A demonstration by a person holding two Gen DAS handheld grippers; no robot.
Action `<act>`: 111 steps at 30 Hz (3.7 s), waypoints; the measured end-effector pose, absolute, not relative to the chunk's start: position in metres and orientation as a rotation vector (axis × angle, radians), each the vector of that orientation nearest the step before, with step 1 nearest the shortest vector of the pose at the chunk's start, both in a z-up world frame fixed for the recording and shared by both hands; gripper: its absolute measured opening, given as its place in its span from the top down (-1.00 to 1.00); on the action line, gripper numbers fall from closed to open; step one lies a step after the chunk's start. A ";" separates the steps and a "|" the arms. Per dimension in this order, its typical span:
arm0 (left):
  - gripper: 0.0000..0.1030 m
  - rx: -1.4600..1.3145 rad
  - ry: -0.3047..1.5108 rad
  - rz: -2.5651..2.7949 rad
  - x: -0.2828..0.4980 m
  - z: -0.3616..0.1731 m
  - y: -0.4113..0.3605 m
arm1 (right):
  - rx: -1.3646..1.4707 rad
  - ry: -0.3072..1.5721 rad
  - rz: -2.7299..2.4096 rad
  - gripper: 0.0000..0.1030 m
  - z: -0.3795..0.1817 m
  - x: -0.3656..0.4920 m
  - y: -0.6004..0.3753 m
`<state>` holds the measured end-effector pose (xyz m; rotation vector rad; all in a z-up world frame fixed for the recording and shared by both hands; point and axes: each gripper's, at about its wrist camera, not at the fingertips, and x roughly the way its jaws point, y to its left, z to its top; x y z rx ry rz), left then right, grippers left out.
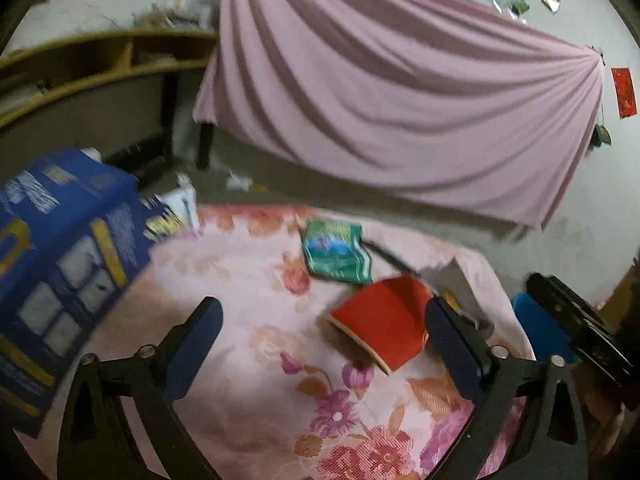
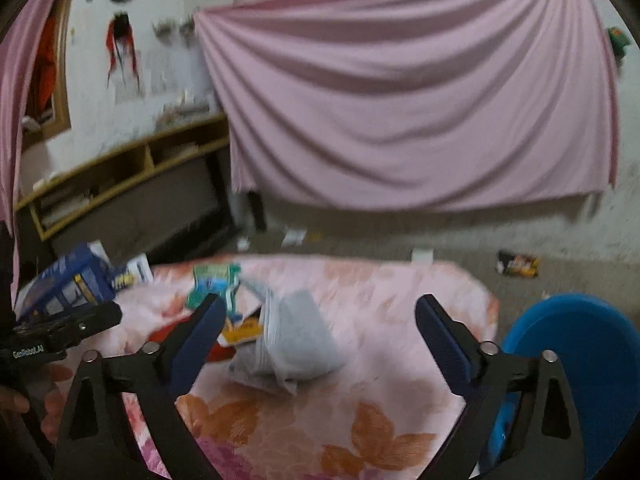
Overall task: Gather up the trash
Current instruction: 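Move both tools back over the bed toward the red packet and mask, then grasp the red packet with the left tool while the right tool grasps the grey mask, then carry the red packet and grey mask over the blue basin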
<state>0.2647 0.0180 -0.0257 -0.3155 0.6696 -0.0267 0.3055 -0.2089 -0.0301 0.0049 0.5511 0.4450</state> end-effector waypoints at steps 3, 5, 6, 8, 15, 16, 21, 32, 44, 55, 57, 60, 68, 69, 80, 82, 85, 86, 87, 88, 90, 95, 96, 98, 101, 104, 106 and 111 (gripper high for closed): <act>-0.55 -0.320 0.752 -0.092 0.278 -0.036 0.013 | -0.021 0.636 0.458 -0.69 -0.040 0.316 -0.201; -0.35 -0.328 0.806 -0.138 0.288 -0.042 0.010 | -0.028 0.676 0.459 -0.66 -0.044 0.319 -0.200; -0.29 -0.332 0.833 -0.158 0.294 -0.047 0.009 | -0.030 0.693 0.457 -0.61 -0.046 0.322 -0.197; -0.28 -0.339 0.859 -0.183 0.300 -0.051 0.005 | -0.032 0.736 0.450 -0.54 -0.052 0.329 -0.194; -0.01 -0.356 0.894 -0.209 0.309 -0.057 -0.002 | -0.026 0.854 0.480 -0.30 -0.067 0.344 -0.189; 0.04 -0.363 0.898 -0.212 0.309 -0.058 -0.003 | -0.024 0.859 0.485 -0.27 -0.068 0.344 -0.189; 0.40 -0.436 0.919 -0.227 0.303 -0.058 0.001 | 0.003 0.898 0.533 0.28 -0.072 0.344 -0.191; 0.87 -0.466 0.835 -0.228 0.290 -0.039 0.006 | 0.010 0.818 0.535 0.90 -0.058 0.329 -0.198; 0.88 -0.404 0.761 -0.204 0.268 -0.022 -0.013 | -0.268 0.648 0.424 0.91 -0.036 0.286 -0.199; 0.88 -0.353 0.755 -0.227 0.268 -0.022 -0.039 | -0.318 0.569 0.288 0.91 -0.018 0.269 -0.235; 0.88 -0.348 0.756 -0.234 0.268 -0.023 -0.043 | -0.300 0.588 0.300 0.91 -0.021 0.271 -0.240; 0.88 -0.342 0.759 -0.238 0.269 -0.024 -0.046 | -0.255 0.621 0.343 0.90 -0.025 0.273 -0.241; 0.88 -0.348 0.748 -0.211 0.261 -0.022 -0.039 | -0.410 0.544 0.365 0.90 -0.027 0.260 -0.201; 0.88 -0.349 0.746 -0.199 0.260 -0.021 -0.035 | -0.420 0.549 0.390 0.90 -0.029 0.261 -0.192; 0.88 -0.399 0.788 -0.123 0.249 -0.033 -0.002 | -0.410 0.732 0.543 0.33 -0.061 0.278 -0.156; 0.88 -0.404 0.788 -0.125 0.248 -0.034 -0.002 | -0.363 0.749 0.552 0.28 -0.060 0.280 -0.164; 0.88 -0.408 0.784 -0.125 0.248 -0.034 -0.004 | -0.299 0.811 0.562 0.33 -0.066 0.290 -0.173; 0.88 -0.410 0.782 -0.125 0.248 -0.034 -0.005 | -0.277 0.828 0.570 0.53 -0.067 0.292 -0.176; 0.88 -0.410 0.779 -0.126 0.248 -0.033 -0.006 | -0.261 0.836 0.575 0.72 -0.067 0.294 -0.177; 0.88 -0.409 0.776 -0.126 0.247 -0.032 -0.007 | -0.249 0.835 0.568 0.79 -0.067 0.293 -0.179; 0.88 -0.406 0.764 -0.126 0.246 -0.029 -0.009 | -0.237 0.812 0.558 0.87 -0.062 0.290 -0.184; 0.88 -0.386 0.730 -0.132 0.242 -0.019 -0.015 | -0.297 0.632 0.463 0.88 -0.033 0.268 -0.194; 0.88 -0.380 0.726 -0.132 0.242 -0.017 -0.017 | -0.354 0.564 0.417 0.88 -0.025 0.259 -0.193; 0.88 -0.374 0.726 -0.133 0.242 -0.016 -0.020 | -0.398 0.500 0.382 0.88 -0.016 0.252 -0.193; 0.88 -0.369 0.725 -0.136 0.243 -0.015 -0.025 | -0.368 0.494 0.386 0.88 -0.012 0.253 -0.203; 0.88 -0.356 0.714 -0.143 0.243 -0.012 -0.031 | -0.356 0.483 0.375 0.88 -0.013 0.253 -0.210; 0.88 -0.350 0.709 -0.150 0.245 -0.010 -0.035 | -0.359 0.464 0.366 0.88 -0.010 0.251 -0.214; 0.88 -0.344 0.700 -0.176 0.247 -0.006 -0.045 | -0.380 0.460 0.343 0.88 -0.009 0.248 -0.218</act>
